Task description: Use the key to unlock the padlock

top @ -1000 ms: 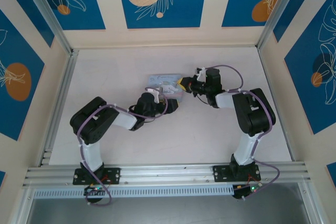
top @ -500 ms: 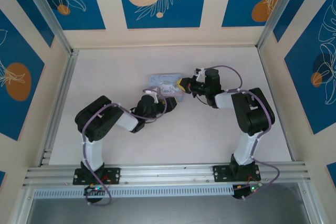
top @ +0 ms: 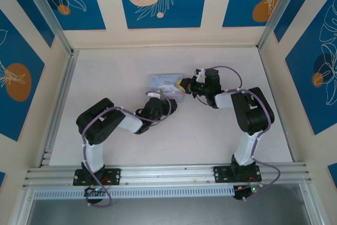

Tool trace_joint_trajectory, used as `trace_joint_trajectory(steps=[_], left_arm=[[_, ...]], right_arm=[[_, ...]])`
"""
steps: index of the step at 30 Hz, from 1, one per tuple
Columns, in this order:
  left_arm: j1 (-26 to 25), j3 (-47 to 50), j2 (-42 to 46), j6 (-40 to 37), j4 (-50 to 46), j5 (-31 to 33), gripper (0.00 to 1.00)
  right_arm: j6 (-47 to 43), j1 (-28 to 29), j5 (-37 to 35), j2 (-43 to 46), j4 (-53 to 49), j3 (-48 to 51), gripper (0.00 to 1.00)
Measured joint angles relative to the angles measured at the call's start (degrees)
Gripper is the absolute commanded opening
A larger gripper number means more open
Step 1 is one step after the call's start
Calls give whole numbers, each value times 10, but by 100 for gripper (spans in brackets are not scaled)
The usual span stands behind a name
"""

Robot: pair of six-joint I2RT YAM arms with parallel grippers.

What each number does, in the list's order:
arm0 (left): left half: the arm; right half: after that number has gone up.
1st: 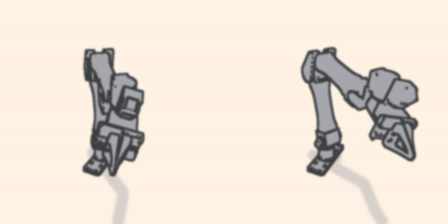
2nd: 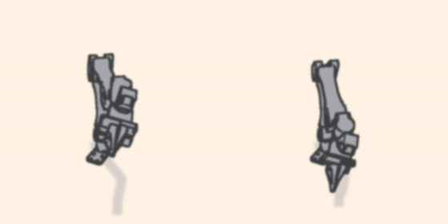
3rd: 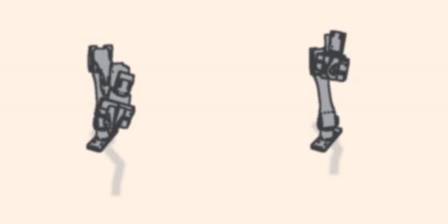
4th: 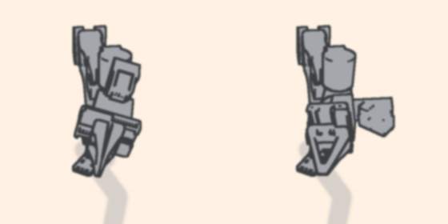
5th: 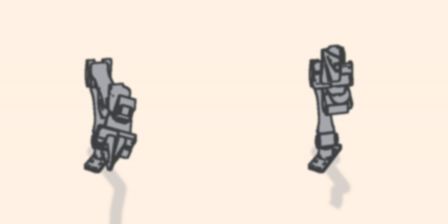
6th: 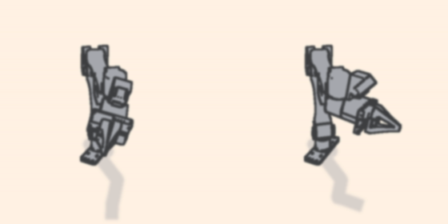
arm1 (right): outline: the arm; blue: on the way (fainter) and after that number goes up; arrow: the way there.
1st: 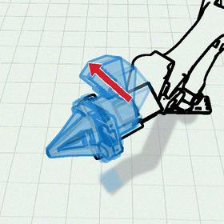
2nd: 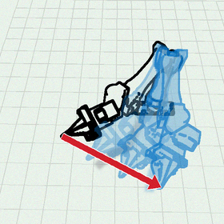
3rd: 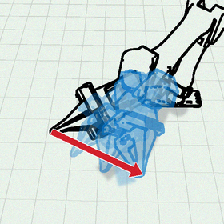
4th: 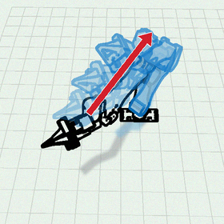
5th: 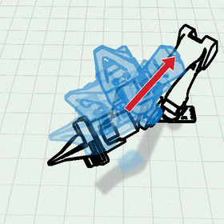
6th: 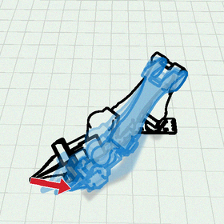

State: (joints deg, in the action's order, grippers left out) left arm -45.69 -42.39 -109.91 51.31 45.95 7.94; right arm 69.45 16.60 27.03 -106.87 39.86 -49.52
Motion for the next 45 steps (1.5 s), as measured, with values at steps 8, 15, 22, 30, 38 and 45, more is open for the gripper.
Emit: trace_joint_trajectory(steps=[8, 15, 22, 30, 38, 45], left_arm=[[-1, -12, -8, -2, -17, 14, 44], [-2, -17, -17, 2, -21, 31, 34], [-2, -21, -22, 9, -23, 37, 19], [-4, -25, -24, 12, -22, 37, 14], [-4, -26, -24, 14, -22, 37, 0], [-4, -26, -16, 17, -34, 16, 0]], right_arm=[[0, 0, 0, -7, 0, 0, 0], [2, 0, 0, -7, 1, 0, 0], [2, 0, 0, -9, 2, 0, 0], [2, 0, 0, -14, 4, 0, 0], [4, 0, 2, -14, 5, 0, 0], [12, -6, 11, -11, 8, 0, 0]])
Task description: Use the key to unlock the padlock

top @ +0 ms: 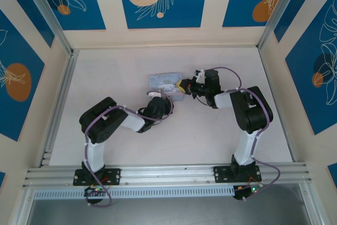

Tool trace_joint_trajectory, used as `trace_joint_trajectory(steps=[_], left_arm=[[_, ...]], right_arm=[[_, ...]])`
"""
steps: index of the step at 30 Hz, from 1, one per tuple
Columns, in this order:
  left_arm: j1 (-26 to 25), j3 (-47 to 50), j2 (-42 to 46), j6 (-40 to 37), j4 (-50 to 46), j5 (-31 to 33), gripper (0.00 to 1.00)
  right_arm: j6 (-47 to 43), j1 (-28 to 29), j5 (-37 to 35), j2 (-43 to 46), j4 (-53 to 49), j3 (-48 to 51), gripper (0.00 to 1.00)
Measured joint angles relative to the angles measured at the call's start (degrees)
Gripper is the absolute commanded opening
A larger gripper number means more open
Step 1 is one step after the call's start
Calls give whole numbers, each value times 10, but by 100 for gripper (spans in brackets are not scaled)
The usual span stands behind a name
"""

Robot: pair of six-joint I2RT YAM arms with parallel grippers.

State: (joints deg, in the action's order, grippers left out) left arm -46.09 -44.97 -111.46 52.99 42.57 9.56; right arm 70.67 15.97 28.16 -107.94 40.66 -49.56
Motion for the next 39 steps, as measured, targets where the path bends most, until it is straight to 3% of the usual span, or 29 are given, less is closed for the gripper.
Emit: trace_joint_trajectory(steps=[8, 15, 26, 39], left_arm=[[22, 0, 42, 5, -52, -137, 0], [56, 0, 82, 16, -69, -231, 0], [82, 0, 88, 80, -36, -307, 0], [93, 1, 117, 133, 7, -370, 0]], right_arm=[[5, -28, 12, 95, -9, 7, 0], [4, -37, 27, 200, -10, 98, 0], [-2, -37, 34, 318, -34, 276, 0], [24, -32, 28, 316, 38, 311, 0]])
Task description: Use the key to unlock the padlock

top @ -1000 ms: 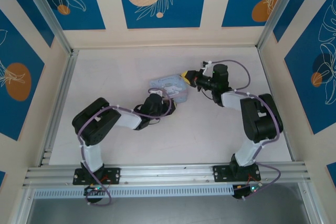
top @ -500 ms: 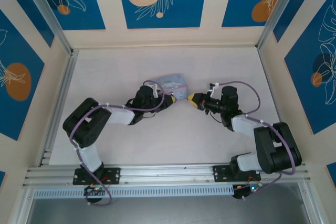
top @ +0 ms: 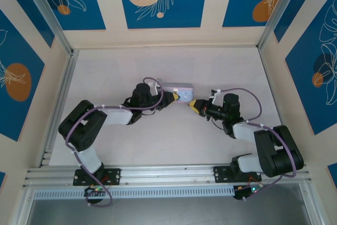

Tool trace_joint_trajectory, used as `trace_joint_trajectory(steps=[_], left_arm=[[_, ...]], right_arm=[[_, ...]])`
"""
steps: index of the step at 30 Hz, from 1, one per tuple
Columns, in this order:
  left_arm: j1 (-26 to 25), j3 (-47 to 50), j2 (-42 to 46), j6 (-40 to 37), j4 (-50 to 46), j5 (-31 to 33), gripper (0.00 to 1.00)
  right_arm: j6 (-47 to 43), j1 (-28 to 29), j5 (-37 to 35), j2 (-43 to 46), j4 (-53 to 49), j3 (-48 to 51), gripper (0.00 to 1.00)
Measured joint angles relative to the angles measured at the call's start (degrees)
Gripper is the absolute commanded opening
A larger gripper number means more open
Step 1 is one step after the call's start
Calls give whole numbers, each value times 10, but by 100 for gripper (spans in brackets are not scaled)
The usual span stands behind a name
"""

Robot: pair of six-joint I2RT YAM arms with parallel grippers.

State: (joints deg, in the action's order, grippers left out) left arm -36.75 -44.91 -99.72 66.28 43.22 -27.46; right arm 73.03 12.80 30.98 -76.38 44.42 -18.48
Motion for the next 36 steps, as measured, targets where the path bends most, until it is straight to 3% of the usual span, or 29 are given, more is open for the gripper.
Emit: trace_joint_trajectory(steps=[12, 36], left_arm=[[1, 14, -1, 75, 65, -2, 0], [2, 14, -1, 88, 74, -2, 0]], right_arm=[[58, 37, -32, -26, 81, 0, 0], [106, 61, -87, -53, 108, -18, 0]])
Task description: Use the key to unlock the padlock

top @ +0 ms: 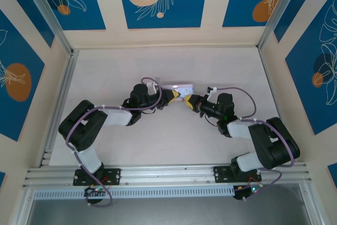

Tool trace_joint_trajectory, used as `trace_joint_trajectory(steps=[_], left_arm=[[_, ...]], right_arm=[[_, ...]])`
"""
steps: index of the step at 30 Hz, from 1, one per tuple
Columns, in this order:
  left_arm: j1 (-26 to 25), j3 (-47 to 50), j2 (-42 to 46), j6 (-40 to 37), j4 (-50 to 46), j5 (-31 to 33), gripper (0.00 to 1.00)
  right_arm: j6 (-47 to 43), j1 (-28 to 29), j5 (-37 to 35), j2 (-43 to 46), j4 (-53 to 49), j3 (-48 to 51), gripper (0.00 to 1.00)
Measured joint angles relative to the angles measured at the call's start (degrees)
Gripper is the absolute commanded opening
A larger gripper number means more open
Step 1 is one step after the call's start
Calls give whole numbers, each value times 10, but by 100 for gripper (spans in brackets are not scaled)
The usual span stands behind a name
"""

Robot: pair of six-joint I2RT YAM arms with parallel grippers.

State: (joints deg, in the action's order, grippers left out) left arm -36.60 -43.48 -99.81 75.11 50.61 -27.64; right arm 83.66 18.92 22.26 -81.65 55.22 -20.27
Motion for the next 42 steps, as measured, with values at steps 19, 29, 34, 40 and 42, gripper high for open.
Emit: trace_joint_trajectory(steps=[19, 29, 34, 40, 42], left_arm=[[0, 3, 0, 0, 2, 3, 0], [-1, 3, 0, 13, 9, 11, 0], [-2, 3, -1, 35, 15, 20, 0], [-4, 3, -4, 53, 23, 43, 0], [-4, 3, -8, 56, 26, 51, 0]], right_arm=[[8, 6, -11, -21, 9, -12, 0], [8, 13, -24, -31, 13, -21, 0], [3, 23, -45, -38, 27, -21, 0], [3, 32, -65, -71, 74, -23, 0], [3, 34, -71, -86, 92, -23, 0]])
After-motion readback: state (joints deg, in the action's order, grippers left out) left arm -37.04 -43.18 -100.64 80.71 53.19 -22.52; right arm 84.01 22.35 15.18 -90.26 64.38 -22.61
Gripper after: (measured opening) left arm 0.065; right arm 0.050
